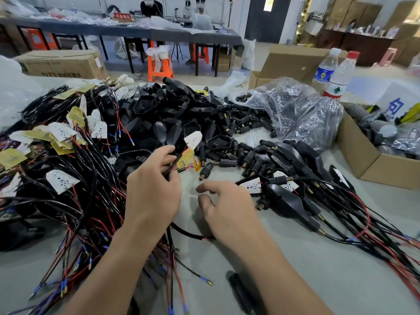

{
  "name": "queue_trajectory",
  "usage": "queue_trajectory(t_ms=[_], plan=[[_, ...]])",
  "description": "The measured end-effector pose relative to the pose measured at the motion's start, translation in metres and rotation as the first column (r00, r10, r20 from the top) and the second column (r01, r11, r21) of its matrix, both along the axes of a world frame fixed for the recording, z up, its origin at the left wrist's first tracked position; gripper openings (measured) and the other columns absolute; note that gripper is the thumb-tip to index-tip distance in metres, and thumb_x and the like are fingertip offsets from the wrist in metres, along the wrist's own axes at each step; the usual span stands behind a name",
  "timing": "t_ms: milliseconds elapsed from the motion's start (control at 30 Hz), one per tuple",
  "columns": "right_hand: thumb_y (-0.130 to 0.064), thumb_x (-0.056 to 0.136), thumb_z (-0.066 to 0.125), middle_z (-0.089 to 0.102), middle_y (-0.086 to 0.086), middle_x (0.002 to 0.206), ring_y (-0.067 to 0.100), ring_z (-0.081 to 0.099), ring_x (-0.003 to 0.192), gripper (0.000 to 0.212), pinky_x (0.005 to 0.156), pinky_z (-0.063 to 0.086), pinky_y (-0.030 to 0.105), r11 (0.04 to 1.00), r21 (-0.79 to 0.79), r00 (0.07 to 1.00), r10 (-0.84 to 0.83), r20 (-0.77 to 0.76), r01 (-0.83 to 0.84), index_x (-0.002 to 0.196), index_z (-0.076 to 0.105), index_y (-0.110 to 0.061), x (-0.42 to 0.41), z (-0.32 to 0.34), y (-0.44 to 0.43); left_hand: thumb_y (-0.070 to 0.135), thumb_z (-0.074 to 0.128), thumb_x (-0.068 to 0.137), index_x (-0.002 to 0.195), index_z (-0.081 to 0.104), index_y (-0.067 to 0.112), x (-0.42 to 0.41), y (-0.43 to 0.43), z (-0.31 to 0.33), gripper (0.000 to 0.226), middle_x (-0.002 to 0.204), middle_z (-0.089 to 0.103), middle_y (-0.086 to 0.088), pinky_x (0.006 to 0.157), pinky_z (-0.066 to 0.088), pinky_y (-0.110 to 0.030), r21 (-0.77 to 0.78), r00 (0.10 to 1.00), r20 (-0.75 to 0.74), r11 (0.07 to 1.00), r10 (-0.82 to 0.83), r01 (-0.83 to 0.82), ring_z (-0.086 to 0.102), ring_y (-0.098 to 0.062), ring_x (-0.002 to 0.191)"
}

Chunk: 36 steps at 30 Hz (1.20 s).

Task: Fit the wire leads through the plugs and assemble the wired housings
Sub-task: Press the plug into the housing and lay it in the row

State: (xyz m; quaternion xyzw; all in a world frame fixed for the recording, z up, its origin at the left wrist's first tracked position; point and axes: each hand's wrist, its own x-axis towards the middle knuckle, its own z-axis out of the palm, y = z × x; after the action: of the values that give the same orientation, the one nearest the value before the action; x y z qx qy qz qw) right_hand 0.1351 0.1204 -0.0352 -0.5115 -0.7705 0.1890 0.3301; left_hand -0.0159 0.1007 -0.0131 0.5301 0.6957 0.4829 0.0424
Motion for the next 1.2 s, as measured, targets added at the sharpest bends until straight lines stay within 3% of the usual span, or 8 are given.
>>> queue_trajectory(t_ms=[267,433,600,667,767,833,1033,1200], plan=[[-0.036,0.087,0.056,0.071,-0.005,0.075,0.009,0.061,0.070,0.020,0.069,0.049,0.028,0.983,-0.154,0.991,0.084,-0.106,-0.100,0.089,0.072,-0.023,-0.002,0.001,-0.004,0.020,0.071,0.092,0.122,0.071,0.027,-0.012,0.000,0.008,0.031,0.088,0.066,0.030,0.087,0.052,-0.015,0.241,0.952,0.239,0.938,0.192,-0.250,0.067,0.008,0.084],[-0.037,0.088,0.062,0.073,-0.001,0.068,0.010,0.050,0.051,0.022,0.052,0.047,0.034,0.915,-0.343,0.901,0.045,-0.432,-0.210,0.082,0.075,-0.020,0.001,0.014,-0.002,0.013,0.065,0.094,0.094,0.075,0.032,0.009,0.002,0.010,0.021,0.082,0.079,0.005,0.067,0.059,-0.022,0.321,0.818,0.553,0.947,-0.158,-0.034,0.074,-0.012,0.072],[-0.037,0.086,0.060,0.061,0.024,0.059,0.023,0.038,0.046,0.039,0.046,0.029,0.027,0.730,-0.463,0.817,0.226,-0.531,-0.503,0.058,0.063,-0.010,0.006,0.024,-0.007,0.010,0.057,0.102,0.091,0.076,0.020,0.036,0.008,-0.006,0.024,0.083,0.080,-0.004,0.075,0.061,-0.029,0.175,0.660,0.729,0.982,-0.182,0.078,0.078,-0.021,0.084],[-0.022,0.089,0.061,0.058,0.010,0.049,0.017,0.036,0.040,0.033,0.048,0.028,0.029,0.675,-0.468,0.739,0.174,-0.650,-0.571,0.056,0.062,-0.016,0.008,0.026,-0.006,0.018,0.055,0.105,0.093,0.076,0.017,0.034,0.009,-0.005,0.024,0.086,0.080,-0.008,0.075,0.061,-0.032,0.143,0.592,0.777,0.975,-0.217,0.170,0.078,-0.025,0.088],[-0.009,0.097,0.056,0.056,0.005,0.048,0.010,0.037,0.035,0.029,0.045,0.027,0.026,0.629,-0.466,0.591,-0.014,-0.807,-0.622,0.069,0.064,-0.010,0.015,0.029,-0.001,0.038,0.052,0.105,0.094,0.079,0.020,0.017,0.008,-0.003,0.034,0.090,0.080,-0.004,0.082,0.062,-0.038,0.056,0.794,0.574,0.976,-0.202,0.208,0.077,-0.020,0.088],[-0.010,0.101,0.051,0.058,0.011,0.057,0.012,0.040,0.036,0.032,0.043,0.027,0.024,0.663,-0.451,0.539,-0.083,-0.838,-0.598,0.072,0.065,-0.012,0.023,0.032,0.004,0.034,0.057,0.099,0.108,0.077,0.025,-0.006,0.010,-0.002,0.024,0.098,0.079,0.000,0.089,0.059,-0.041,-0.062,0.993,0.114,0.998,-0.001,0.008,0.073,-0.017,0.091],[-0.010,0.106,0.045,0.071,0.018,0.075,0.015,0.056,0.044,0.026,0.043,0.043,0.020,0.713,-0.437,0.483,-0.156,-0.862,-0.548,0.085,0.061,-0.010,0.037,0.034,0.012,0.016,0.057,0.092,0.142,0.051,0.014,-0.039,0.011,-0.015,0.051,0.134,0.061,-0.009,0.103,0.037,-0.045,-0.307,0.853,-0.502,0.893,0.140,-0.328,0.054,-0.033,0.126],[0.008,0.098,0.049,0.070,0.013,0.081,0.017,0.058,0.054,0.021,0.057,0.049,0.022,0.724,-0.377,0.507,-0.044,-0.861,-0.577,0.096,0.057,-0.012,0.040,0.031,0.013,0.006,0.073,0.083,0.139,0.060,0.016,-0.039,0.012,-0.012,0.059,0.130,0.064,-0.010,0.109,0.036,-0.047,-0.224,0.876,-0.464,0.939,0.133,-0.261,0.053,-0.035,0.124]])
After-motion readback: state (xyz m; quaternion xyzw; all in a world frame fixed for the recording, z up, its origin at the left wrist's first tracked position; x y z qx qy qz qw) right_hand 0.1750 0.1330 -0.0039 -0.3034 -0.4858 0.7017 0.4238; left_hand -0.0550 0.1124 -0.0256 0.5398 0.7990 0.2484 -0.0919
